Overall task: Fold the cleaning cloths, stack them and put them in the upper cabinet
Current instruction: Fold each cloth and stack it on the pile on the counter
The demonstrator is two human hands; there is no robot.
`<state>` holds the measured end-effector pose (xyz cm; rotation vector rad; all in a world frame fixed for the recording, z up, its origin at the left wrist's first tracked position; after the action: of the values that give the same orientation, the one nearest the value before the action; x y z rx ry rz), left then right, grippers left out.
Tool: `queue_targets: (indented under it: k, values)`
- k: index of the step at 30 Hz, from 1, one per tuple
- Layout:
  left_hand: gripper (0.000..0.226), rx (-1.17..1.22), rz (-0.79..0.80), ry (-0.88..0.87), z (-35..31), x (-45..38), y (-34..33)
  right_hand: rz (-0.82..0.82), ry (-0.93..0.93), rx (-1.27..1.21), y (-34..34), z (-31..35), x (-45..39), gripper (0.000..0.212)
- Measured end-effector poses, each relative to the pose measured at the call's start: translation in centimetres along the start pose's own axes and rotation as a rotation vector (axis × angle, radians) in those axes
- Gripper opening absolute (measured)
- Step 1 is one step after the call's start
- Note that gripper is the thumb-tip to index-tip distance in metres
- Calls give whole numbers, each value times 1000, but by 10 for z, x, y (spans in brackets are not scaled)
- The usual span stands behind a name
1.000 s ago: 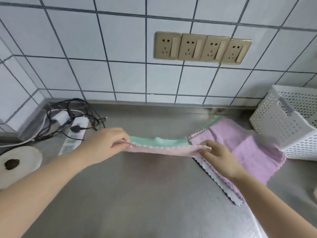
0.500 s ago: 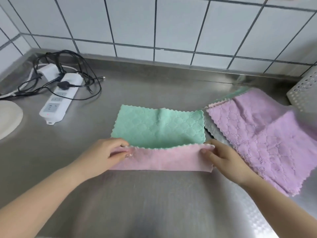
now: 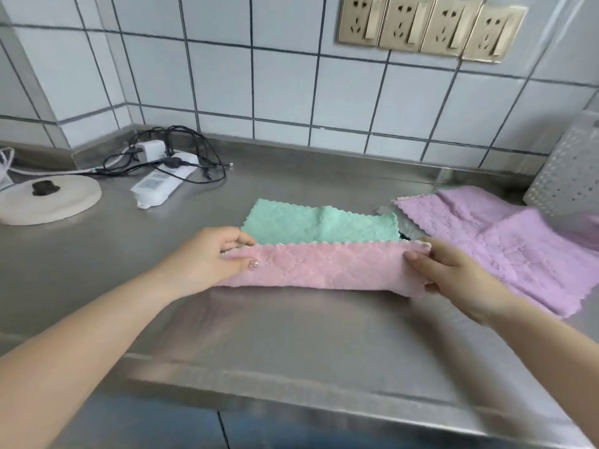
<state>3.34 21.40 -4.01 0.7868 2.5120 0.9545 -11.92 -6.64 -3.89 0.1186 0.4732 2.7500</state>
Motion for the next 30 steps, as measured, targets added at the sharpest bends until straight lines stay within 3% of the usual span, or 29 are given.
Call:
queue_targets:
  k: [11,16,19,24,25,30]
  values:
    - [15,-97,177,-25,-44,97,-18,-44,-122,244,9,-9,110,31]
    - [19,168,0,59,-30,91,-5,-102,-147,291,13,-17,108,23]
    - [28,181,-76,83,-17,91,-2,-174,-142,319,9,-17,104,12]
    - [37,191,-128,125,-4,82,-3,-214,-133,459,4,-6,97,26]
    - [38,183,-115,107,-11,18,-17,-250,-160,459,32,-15,54,26]
    - [43,68,-143,92,-13,-8,-15,-246,-186,470,37,-20,35,22]
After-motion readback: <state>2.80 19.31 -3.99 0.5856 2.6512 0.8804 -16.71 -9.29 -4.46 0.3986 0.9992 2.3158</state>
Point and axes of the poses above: each hand's wrist, its own x-axis away from the middle knuckle, its own y-axis out of the back of the hand, z = x × y, the point moved 8 cm from there along -x, towards the middle knuckle, and after that the axes turned 3 degrees about -x, right-handed, at the moved point
